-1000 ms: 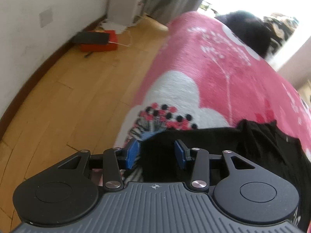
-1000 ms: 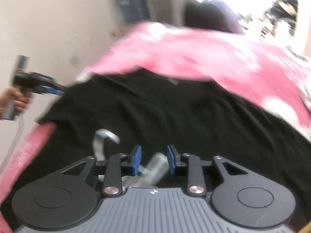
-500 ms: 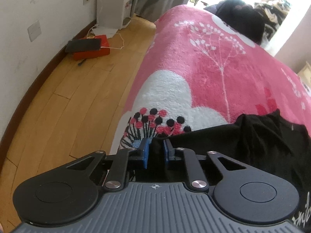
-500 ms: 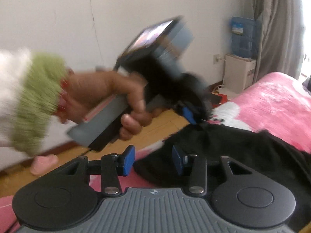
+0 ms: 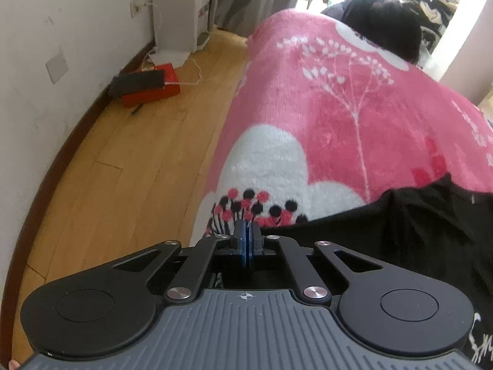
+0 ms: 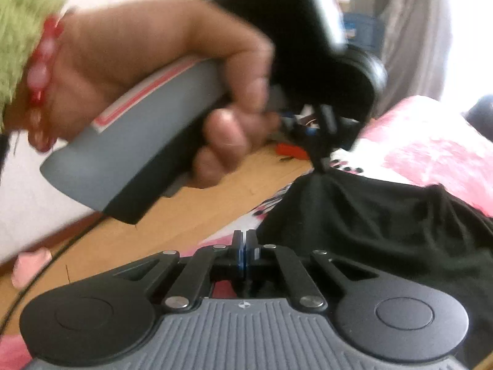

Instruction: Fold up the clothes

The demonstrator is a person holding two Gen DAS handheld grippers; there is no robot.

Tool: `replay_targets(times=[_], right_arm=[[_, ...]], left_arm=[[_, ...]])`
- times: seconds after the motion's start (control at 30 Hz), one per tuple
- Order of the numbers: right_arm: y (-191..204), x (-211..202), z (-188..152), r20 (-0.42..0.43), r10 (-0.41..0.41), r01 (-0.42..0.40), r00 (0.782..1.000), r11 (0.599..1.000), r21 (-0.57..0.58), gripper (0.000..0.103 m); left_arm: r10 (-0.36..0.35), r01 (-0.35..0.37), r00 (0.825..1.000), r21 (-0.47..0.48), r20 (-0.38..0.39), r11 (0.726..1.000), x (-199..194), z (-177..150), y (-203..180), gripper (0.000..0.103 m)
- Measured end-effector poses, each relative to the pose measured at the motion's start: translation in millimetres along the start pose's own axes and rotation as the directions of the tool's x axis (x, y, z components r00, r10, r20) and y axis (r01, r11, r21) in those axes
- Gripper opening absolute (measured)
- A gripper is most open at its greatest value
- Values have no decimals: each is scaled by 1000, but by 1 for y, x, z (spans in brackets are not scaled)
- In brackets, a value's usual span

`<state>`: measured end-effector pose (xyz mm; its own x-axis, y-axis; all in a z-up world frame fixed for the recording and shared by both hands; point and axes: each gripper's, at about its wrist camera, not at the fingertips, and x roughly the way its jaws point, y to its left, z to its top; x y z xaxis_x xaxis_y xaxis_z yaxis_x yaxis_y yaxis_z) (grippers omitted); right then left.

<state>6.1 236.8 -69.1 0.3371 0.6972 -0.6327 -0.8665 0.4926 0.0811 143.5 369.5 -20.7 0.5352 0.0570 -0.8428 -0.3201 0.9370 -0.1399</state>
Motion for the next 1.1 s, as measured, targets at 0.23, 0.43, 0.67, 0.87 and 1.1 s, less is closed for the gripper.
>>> replay_targets(times=[0.23,0.43,0.67,0.87,1.1], right_arm=[[-60,-49,-21,167,56,-117,984,916,383,1],[-115,-93,-49,315,33,-245,949,709,662,1],[-160,-118,-95,348,-47,-285,937,476,832,1],[-183,-123,-130,333,-91,-277,939,374,885,1],[-194,-132,-152,305,-97,-258,947,332,907,5]], left_arm=[[0,0,1000,-7,21,1000,-27,16,-19,0],[51,-51,999,92,0,994,-39,19,-79,0],[68,-77,997,353,39,932,-32,3,-169,0],[-40,19,998,407,43,913,-29,-7,-194,18],[-108,65,983,273,146,960,-62,-4,-156,33]])
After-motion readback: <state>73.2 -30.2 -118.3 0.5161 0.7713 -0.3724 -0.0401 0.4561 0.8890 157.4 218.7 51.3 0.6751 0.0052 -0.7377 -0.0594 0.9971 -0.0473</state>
